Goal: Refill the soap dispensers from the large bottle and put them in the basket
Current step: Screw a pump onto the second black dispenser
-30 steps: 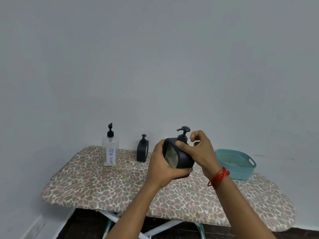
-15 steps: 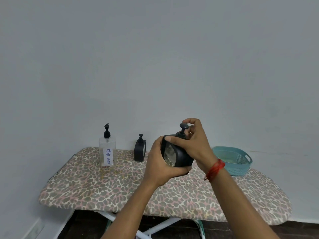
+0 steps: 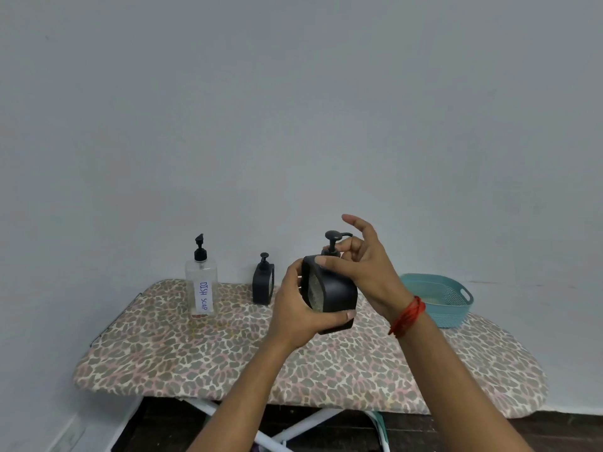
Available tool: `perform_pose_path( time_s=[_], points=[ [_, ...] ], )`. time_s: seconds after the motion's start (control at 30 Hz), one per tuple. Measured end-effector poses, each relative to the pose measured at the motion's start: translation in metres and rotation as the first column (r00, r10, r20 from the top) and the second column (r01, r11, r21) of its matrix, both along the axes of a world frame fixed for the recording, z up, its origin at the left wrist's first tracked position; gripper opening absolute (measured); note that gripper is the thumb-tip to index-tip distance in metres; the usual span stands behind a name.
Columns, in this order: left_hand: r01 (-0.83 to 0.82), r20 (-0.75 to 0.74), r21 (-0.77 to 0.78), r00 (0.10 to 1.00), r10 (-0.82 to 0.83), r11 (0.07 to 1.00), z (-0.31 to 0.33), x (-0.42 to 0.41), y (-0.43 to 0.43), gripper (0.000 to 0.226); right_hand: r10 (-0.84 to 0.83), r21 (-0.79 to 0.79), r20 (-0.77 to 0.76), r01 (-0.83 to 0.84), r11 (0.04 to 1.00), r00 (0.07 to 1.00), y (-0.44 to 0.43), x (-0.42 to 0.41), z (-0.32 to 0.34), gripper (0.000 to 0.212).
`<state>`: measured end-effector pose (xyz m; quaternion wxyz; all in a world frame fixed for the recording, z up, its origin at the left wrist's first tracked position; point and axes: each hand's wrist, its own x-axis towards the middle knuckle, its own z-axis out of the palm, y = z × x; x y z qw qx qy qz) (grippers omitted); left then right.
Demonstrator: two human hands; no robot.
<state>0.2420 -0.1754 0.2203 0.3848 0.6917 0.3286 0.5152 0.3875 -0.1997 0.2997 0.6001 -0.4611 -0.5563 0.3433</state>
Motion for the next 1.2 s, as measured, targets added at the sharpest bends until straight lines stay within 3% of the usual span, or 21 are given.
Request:
perform_pose_path(
  time_s=[0.17,0.3,0.37,0.47,0.53,0.6,0.67,0.8,0.97,1.07,1.2],
  points=[
    [-0.047,0.018,0.026,0.999,0.047,0.999,0.0,0.004,-0.002,0.091,-0.086,0.01,0.033,0.086,0.996,0.996,0.005,-0.008,0.0,0.095],
    [-0.094,0.035,0.051,0.995,0.092,0.994,-0.003,0.008,-0.005,0.087,-0.364,0.101,0.151,0.352,0.93,0.919,0.004,-0.022,-0.009,0.088],
    [-0.101,0.035,0.061,0.994,0.099,0.993,-0.007,0.01,-0.006,0.089,-0.431,0.141,0.133,0.413,0.9,0.893,0.006,-0.027,-0.016,0.084],
    [-0.085,0.005,0.057,0.996,0.085,0.995,-0.01,0.005,-0.004,0.092,-0.369,0.084,0.145,0.36,0.929,0.918,0.006,-0.019,-0.02,0.08],
    [-0.027,-0.022,0.034,0.999,0.028,0.999,-0.009,-0.001,-0.001,0.092,-0.18,0.007,0.186,0.182,0.983,0.966,0.005,-0.007,-0.016,0.059],
    [0.02,-0.042,-0.005,0.999,-0.02,1.0,-0.011,-0.008,0.004,0.093,0.046,-0.047,0.134,-0.04,0.998,0.99,0.001,0.005,-0.012,0.035],
    [0.042,-0.045,-0.033,0.998,-0.044,0.999,-0.012,-0.011,0.007,0.096,0.129,-0.043,0.123,-0.125,0.991,0.984,0.0,0.011,-0.011,0.027],
    [0.028,-0.034,-0.035,0.999,-0.029,0.999,-0.016,-0.004,0.006,0.099,-0.02,-0.011,0.153,0.021,1.0,0.988,0.001,0.007,-0.016,0.026],
    [-0.021,0.023,-0.013,1.0,0.021,1.0,-0.02,0.006,0.002,0.091,-0.295,0.08,0.228,0.285,0.955,0.928,0.002,-0.007,-0.029,0.029],
    [0.02,0.013,-0.041,1.0,-0.019,0.999,-0.024,0.005,0.005,0.094,-0.347,0.111,0.213,0.33,0.937,0.913,0.002,-0.009,-0.037,0.029],
    [0.059,-0.018,-0.071,0.998,-0.061,0.996,-0.03,0.0,0.012,0.096,-0.35,0.079,0.352,0.345,0.935,0.868,-0.001,0.0,-0.04,0.038]
  ],
)
